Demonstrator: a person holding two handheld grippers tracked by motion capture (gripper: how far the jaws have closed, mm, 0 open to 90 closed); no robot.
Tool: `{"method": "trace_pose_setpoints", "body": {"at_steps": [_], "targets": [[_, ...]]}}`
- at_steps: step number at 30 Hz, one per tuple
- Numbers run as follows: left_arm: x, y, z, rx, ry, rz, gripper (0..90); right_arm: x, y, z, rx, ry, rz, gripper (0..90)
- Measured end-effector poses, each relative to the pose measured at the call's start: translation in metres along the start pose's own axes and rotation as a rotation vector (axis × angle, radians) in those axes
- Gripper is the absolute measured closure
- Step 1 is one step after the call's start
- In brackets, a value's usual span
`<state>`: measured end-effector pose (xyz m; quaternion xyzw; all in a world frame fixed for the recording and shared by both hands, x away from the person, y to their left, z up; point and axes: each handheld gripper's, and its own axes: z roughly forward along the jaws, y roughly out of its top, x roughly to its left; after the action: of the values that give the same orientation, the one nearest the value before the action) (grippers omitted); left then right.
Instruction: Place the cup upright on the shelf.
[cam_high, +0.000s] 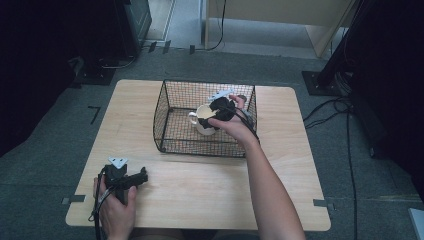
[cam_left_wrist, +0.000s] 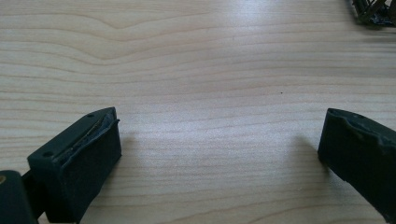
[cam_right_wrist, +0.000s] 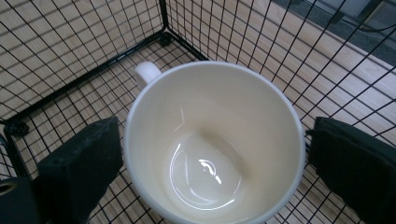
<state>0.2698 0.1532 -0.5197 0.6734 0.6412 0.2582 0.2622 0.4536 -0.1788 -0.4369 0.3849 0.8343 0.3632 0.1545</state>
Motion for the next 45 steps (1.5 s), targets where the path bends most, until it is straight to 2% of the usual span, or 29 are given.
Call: {"method": "trace_pose_setpoints", "body": {"at_steps": [9,15,23,34,45], "targets": [[0.0,0.0,0.0,-0.001,0.0,-0.002,0.0,0.0,0.008,-0.02,-0.065,-0.002,0.005,0.0],[0.0,0.0,0.0,-0.002,0.0,-0.002,0.0,0.009,0.018,-0.038,-0.11,0.006,-0.011,0.0],[0.0,0.0,0.0,-0.002,0.0,-0.002,0.0,0.021,0.019,-0.055,-0.122,0.012,-0.044,0.0],[0.0,0.0,0.0,-0.002,0.0,-0.002,0.0,0.033,0.008,-0.074,-0.144,0.023,-0.052,0.0],[0.0,0.0,0.0,-0.003,0.001,-0.002,0.0,0.038,-0.014,-0.089,-0.11,0.002,-0.052,0.0]]}}
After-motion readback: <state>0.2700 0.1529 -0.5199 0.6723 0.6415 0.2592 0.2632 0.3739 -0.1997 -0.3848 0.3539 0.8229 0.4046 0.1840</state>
